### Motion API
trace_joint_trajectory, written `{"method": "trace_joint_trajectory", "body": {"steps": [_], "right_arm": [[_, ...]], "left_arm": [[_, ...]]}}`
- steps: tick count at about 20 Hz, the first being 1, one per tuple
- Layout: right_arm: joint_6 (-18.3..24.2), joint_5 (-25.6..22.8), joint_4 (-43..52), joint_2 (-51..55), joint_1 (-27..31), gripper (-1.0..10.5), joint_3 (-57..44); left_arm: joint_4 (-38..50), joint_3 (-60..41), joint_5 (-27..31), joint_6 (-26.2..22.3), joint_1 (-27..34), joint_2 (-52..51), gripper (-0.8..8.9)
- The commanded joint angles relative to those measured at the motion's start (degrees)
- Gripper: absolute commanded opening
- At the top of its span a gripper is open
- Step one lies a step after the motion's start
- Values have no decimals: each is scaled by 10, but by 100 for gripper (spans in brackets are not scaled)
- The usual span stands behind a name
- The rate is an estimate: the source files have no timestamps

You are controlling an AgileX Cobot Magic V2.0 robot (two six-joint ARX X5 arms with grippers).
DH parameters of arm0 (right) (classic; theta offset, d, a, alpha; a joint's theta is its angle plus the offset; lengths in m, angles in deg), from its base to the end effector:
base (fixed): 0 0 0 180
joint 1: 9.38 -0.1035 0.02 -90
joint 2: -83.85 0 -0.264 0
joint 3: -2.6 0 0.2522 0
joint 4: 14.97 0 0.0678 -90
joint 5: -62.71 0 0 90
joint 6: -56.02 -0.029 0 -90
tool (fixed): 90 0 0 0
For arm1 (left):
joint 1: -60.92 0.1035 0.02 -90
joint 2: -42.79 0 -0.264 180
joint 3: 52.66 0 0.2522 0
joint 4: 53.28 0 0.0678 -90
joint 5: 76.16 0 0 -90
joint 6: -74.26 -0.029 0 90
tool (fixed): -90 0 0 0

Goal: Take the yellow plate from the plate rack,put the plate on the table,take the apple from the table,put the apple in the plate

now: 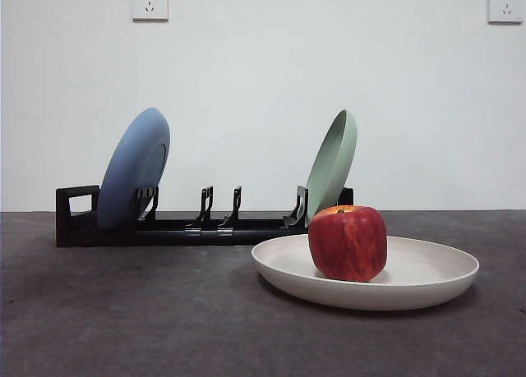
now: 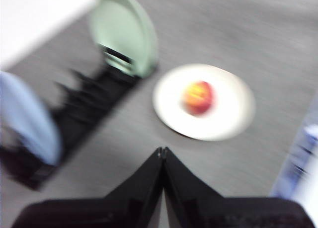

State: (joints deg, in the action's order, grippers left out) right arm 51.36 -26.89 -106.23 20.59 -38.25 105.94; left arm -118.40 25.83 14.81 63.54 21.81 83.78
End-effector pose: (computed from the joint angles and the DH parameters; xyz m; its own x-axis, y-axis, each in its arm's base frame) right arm 0.1355 0.0750 0.4262 0.5456 0.3088 -0.7791 -0.4296 0.9013 0.0564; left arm 0.0830 -0.0668 0.3853 0.6981 -0.5457 -0.4635 0.6752 0.7172 0.1725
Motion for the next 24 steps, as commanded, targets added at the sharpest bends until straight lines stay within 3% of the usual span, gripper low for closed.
{"method": "trace_joint_trajectory", "body": {"steps": [1, 3, 7, 11, 13, 17, 24], "right_arm": [[2, -1, -4, -3, 0, 1, 2], [2, -1, -4, -6, 0, 1, 2], [2, -1, -3, -7, 0, 1, 2], [2, -1, -3, -8, 0, 1, 2], [2, -1, -4, -9, 0, 1, 2], [2, -5, -3, -11, 0, 1, 2], [2, -5, -3, -11, 0, 1, 2]], "left_arm": [[155, -138, -4, -63, 116, -69, -3], [278, -269, -10, -37, 199, -138, -3], [442, -509, -10, 85, 303, -266, -3], [467, -637, -11, 141, 349, -381, -3], [416, -643, -14, 141, 362, -407, -3], [416, -643, -15, 77, 370, -408, -3], [418, -643, -14, 75, 370, -396, -3]]}}
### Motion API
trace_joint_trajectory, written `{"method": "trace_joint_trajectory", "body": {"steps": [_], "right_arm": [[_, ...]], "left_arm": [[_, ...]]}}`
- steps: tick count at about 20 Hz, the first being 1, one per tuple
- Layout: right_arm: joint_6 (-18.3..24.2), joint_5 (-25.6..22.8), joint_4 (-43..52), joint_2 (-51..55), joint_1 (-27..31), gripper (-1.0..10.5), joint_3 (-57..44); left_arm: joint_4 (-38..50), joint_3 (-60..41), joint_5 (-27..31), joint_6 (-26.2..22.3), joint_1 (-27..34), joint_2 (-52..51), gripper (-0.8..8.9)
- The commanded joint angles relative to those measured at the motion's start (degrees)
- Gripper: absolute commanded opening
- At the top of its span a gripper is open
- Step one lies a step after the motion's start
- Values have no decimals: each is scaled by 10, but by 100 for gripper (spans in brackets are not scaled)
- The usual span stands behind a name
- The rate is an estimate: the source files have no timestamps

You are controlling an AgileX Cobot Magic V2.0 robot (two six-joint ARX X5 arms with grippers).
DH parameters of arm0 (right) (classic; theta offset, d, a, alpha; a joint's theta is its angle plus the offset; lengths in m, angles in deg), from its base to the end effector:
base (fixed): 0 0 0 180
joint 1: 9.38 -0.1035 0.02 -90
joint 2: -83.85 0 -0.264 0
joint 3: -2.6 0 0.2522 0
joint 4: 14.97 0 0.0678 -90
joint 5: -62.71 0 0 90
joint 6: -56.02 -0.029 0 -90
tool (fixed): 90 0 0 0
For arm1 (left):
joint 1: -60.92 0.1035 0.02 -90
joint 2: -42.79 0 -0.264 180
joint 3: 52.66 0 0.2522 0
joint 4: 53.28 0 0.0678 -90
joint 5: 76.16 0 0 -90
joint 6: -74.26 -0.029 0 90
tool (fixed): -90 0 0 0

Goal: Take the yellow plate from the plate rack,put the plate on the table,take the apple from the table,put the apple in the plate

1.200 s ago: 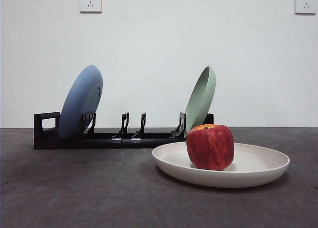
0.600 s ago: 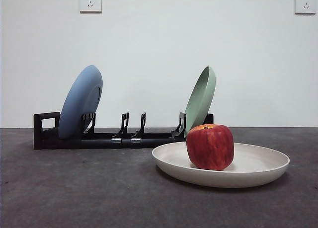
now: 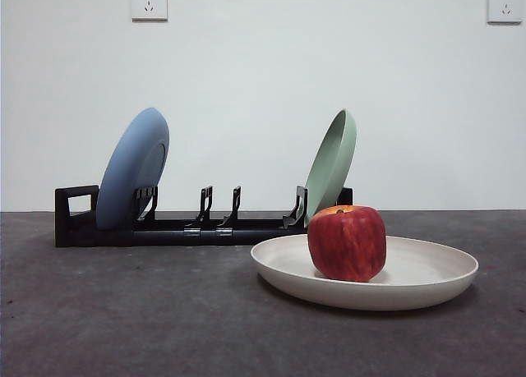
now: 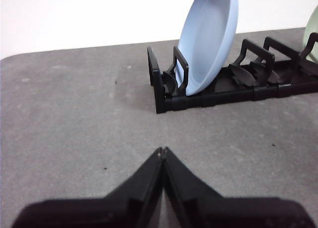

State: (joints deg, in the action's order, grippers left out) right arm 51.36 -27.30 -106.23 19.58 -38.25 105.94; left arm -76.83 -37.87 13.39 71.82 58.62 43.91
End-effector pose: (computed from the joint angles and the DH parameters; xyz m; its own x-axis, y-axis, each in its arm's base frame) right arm 0.1406 0.0775 0.4238 0.5369 0.2958 -0.7900 -0.4249 0.9039 0.0497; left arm 0.0964 -0.0041 0.1517 0.9840 -0.0474 -0.1716 0.0551 0.9977 0.0406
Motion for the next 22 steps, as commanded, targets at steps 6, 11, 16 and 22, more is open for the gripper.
{"method": "trace_joint_trajectory", "body": {"steps": [6, 11, 16, 22], "right_arm": [[2, -1, -3, -1, 0, 1, 2], [74, -65, 22, 27, 21, 1, -7], [162, 28, 450, 245, 138, 1, -288], [159, 18, 738, 487, 268, 1, -659]], "left_arm": [[2, -6, 0, -7, 2, 24, -3], [2, -6, 0, -7, 2, 38, -3], [2, -6, 0, -7, 2, 47, -3], [2, -6, 0, -7, 2, 57, -3]]}}
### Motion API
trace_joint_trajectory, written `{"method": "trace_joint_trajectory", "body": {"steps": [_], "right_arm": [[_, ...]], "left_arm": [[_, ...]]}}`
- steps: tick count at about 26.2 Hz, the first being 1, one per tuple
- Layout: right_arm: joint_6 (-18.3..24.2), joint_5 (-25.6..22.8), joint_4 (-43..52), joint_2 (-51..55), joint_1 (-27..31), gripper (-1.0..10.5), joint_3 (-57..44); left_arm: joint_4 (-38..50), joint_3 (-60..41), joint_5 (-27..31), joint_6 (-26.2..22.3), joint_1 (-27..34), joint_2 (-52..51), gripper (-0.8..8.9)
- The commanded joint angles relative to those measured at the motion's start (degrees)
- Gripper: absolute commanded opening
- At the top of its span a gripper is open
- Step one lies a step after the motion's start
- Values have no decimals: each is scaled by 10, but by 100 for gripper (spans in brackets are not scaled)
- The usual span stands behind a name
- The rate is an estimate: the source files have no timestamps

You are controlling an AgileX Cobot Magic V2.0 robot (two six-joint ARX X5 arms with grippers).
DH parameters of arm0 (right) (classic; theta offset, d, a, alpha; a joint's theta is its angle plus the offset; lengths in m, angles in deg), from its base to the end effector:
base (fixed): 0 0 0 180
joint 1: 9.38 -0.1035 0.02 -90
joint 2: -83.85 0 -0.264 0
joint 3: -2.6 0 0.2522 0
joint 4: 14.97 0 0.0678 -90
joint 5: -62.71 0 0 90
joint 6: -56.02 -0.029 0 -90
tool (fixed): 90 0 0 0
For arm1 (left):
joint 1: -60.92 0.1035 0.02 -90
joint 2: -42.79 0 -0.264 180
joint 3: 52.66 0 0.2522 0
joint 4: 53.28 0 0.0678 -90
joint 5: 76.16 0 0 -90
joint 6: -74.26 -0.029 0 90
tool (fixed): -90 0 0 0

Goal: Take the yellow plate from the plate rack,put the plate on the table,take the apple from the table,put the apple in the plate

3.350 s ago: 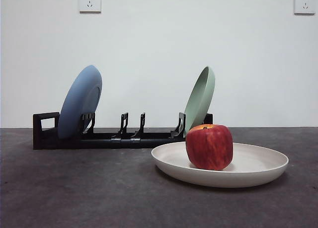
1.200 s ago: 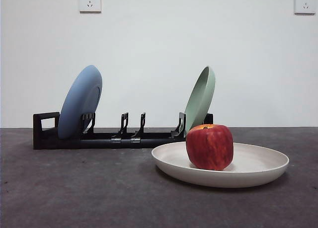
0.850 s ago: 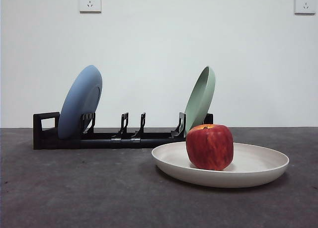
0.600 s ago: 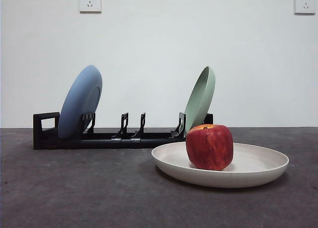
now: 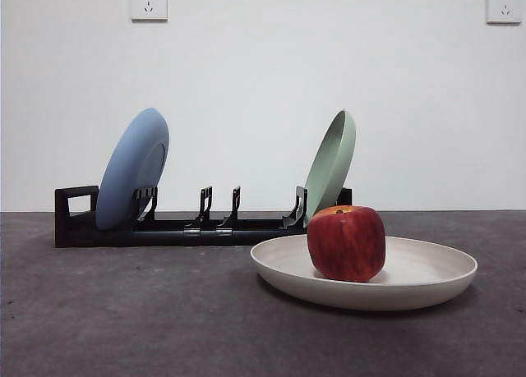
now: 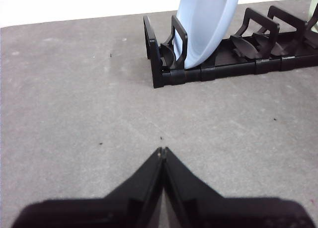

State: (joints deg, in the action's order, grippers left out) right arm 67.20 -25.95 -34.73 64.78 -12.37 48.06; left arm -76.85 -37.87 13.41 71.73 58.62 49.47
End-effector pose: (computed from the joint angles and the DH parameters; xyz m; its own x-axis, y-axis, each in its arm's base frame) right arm 0.0924 0.0055 0.3130 0.9905 0.0752 0.1154 -0.0516 0.9794 -0.1952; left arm 0.1007 -0.0043 0.1440 0.9627 -0.0462 -0.2666 0.0591 0.9974 0.0405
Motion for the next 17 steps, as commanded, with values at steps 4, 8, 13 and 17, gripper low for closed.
{"method": "trace_joint_trajectory", "body": {"steps": [4, 8, 13, 17], "right_arm": [[-35, 7, 46, 105, 16, 1, -202], [-75, 7, 61, 168, 16, 1, -280], [-106, 8, 31, 186, 27, 1, -309], [-93, -7, -24, 186, 31, 1, -309]], "left_arm": [[2, -6, 0, -7, 2, 7, -3], [2, -6, 0, -7, 2, 13, -3], [2, -6, 0, -7, 2, 17, -3], [2, -6, 0, -7, 2, 17, -3]]}}
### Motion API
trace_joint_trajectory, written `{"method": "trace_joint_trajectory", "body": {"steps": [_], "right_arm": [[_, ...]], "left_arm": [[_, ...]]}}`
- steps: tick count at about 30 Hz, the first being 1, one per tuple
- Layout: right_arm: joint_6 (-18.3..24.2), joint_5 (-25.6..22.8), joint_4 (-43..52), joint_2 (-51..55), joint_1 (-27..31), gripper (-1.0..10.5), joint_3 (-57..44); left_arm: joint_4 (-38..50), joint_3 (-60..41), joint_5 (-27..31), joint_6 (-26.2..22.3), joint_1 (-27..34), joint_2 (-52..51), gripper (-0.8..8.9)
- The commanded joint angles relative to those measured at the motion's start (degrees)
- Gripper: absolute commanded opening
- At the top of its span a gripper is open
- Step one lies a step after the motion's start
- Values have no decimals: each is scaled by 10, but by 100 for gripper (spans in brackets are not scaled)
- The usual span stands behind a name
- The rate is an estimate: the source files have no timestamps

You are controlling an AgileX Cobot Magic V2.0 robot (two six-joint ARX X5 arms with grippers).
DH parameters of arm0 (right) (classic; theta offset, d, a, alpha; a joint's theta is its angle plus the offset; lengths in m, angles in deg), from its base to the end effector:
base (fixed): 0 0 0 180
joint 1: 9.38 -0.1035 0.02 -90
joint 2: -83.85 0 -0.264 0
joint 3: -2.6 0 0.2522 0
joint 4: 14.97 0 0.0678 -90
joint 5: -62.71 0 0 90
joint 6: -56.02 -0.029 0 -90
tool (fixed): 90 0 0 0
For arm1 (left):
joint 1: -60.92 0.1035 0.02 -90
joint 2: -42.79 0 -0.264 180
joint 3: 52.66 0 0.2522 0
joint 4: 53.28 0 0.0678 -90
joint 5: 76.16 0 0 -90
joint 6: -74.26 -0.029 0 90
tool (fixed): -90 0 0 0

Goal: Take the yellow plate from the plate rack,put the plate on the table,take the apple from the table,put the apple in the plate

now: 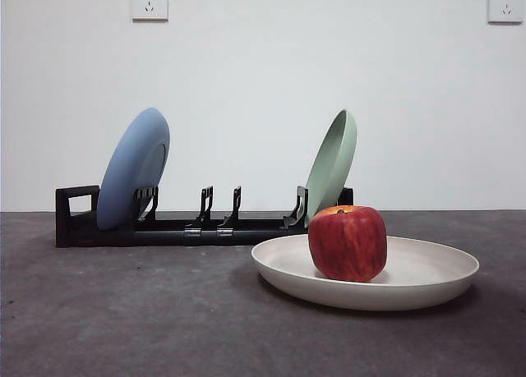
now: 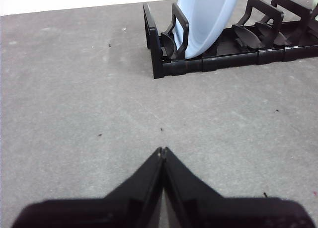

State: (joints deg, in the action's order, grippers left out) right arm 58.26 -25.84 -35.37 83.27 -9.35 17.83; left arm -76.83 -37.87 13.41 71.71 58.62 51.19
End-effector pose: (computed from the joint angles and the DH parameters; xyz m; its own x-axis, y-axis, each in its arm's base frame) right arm 0.0963 0.0007 0.1603 0.9947 0.0248 -0.1002 -0.0286 0.9989 -0.0364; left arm 0.1019 -0.0043 0.1416 0.9544 -0.0458 -0.2950 0.0604 0.9974 0.0403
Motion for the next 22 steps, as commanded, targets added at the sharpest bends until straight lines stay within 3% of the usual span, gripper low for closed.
{"method": "trace_joint_trajectory", "body": {"steps": [1, 22], "right_arm": [[-3, -10, -32, 1, 1, 1, -7], [-6, -13, -39, 1, 0, 1, -6]], "left_arm": [[2, -6, 0, -6, 2, 0, -3], [2, -6, 0, -6, 2, 1, -3]]}}
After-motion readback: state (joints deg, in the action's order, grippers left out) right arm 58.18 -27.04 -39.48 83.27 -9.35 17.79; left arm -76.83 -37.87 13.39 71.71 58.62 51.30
